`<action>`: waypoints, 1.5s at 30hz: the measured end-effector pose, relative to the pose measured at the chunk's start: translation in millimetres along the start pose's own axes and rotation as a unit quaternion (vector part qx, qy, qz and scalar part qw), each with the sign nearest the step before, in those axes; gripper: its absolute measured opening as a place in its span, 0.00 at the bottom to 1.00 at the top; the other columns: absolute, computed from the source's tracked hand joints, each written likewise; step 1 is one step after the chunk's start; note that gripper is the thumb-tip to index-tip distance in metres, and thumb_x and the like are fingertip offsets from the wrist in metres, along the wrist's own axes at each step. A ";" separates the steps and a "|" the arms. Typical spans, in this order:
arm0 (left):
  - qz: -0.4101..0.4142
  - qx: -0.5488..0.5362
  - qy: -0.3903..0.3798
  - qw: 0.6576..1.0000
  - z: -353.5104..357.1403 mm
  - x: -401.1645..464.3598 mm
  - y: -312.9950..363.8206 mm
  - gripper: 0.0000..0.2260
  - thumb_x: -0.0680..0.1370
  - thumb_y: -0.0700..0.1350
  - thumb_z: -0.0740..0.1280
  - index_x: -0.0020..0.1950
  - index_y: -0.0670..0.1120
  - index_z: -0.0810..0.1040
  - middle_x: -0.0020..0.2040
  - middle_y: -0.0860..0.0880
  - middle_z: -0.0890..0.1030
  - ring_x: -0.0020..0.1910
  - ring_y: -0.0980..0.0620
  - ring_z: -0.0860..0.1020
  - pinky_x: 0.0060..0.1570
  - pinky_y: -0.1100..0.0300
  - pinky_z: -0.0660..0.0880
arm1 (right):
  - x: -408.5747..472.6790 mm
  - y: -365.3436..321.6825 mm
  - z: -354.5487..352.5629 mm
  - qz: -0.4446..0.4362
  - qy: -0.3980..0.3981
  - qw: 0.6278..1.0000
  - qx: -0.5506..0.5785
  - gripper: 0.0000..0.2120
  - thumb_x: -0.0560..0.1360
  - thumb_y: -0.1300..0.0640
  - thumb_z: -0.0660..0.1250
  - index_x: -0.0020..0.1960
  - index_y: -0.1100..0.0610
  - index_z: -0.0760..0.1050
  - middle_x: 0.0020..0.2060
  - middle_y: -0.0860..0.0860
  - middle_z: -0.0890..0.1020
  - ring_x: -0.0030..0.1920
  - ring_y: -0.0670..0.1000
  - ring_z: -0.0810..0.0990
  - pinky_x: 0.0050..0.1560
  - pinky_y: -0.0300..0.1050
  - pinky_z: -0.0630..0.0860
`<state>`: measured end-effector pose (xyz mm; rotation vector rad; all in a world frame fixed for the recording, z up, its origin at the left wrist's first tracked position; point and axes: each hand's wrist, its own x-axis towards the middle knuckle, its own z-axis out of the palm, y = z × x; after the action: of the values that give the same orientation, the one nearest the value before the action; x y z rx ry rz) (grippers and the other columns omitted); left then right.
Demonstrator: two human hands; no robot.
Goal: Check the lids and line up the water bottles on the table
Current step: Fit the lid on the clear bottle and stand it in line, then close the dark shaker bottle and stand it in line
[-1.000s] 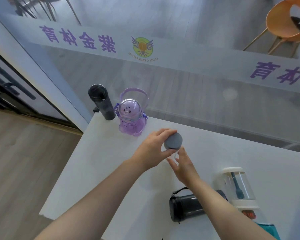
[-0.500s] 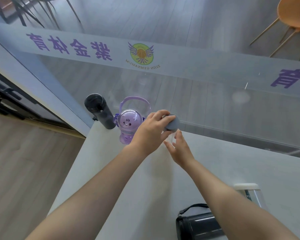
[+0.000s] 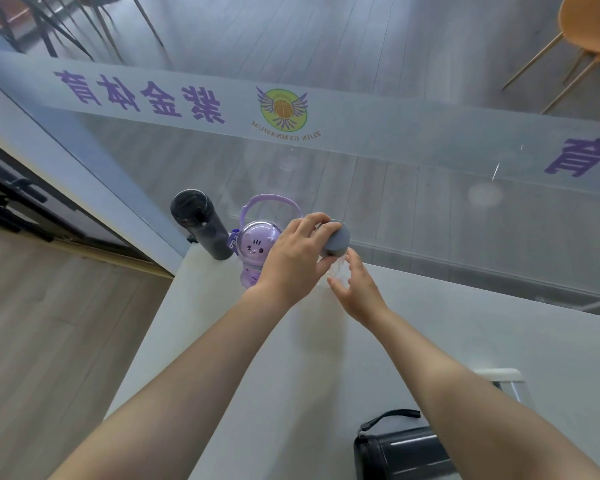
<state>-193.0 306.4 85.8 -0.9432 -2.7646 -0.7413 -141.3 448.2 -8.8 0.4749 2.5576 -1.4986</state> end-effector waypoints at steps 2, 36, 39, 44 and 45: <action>0.001 0.018 -0.006 1.000 -0.6 -1.0 -1.1 0.22 0.73 0.47 0.72 0.66 0.47 0.74 0.65 0.49 0.75 0.60 0.44 0.73 0.59 0.50 0.74 | -5.5 1.5 -6.0 0.012 0.008 1.000 -0.008 0.34 0.77 0.49 0.64 0.78 0.52 0.52 0.76 0.51 0.62 0.74 0.52 0.63 0.72 0.53 0.63; -0.210 -0.218 -0.315 0.899 66.9 -265.1 100.3 0.37 0.74 0.57 0.71 0.77 0.55 0.55 0.76 0.56 0.60 0.75 0.55 0.61 0.73 0.57 0.60 | -313.7 120.3 -60.0 0.027 0.031 0.981 -0.190 0.28 0.78 0.60 0.59 0.76 0.49 0.57 0.78 0.45 0.51 0.77 0.47 0.47 0.73 0.39 0.47; -0.211 -0.207 -0.338 0.894 72.5 -270.0 102.9 0.39 0.73 0.55 0.72 0.78 0.55 0.52 0.77 0.54 0.59 0.74 0.54 0.63 0.72 0.57 0.62 | -312.7 127.3 -58.0 0.022 0.019 0.975 -0.221 0.30 0.78 0.60 0.58 0.77 0.48 0.52 0.78 0.45 0.48 0.78 0.48 0.45 0.73 0.40 0.47; -0.199 -0.174 -0.324 0.908 76.3 -273.2 108.6 0.38 0.72 0.53 0.72 0.77 0.55 0.54 0.74 0.54 0.66 0.71 0.52 0.67 0.68 0.58 0.66 | -301.0 138.2 -60.3 -0.014 0.017 0.944 -0.330 0.32 0.78 0.60 0.58 0.78 0.47 0.49 0.78 0.48 0.51 0.78 0.51 0.47 0.76 0.46 0.46; -0.205 -0.176 -0.320 0.908 76.7 -273.6 109.6 0.38 0.71 0.53 0.72 0.76 0.56 0.55 0.72 0.55 0.68 0.69 0.52 0.69 0.67 0.57 0.68 | -300.0 138.9 -59.7 -0.015 0.012 0.936 -0.351 0.33 0.78 0.60 0.58 0.78 0.48 0.49 0.79 0.49 0.51 0.78 0.53 0.47 0.76 0.47 0.46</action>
<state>93.9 271.1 -10.2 -0.7582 -3.5592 -1.2107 190.1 503.6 -11.1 0.3430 2.8739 -0.4931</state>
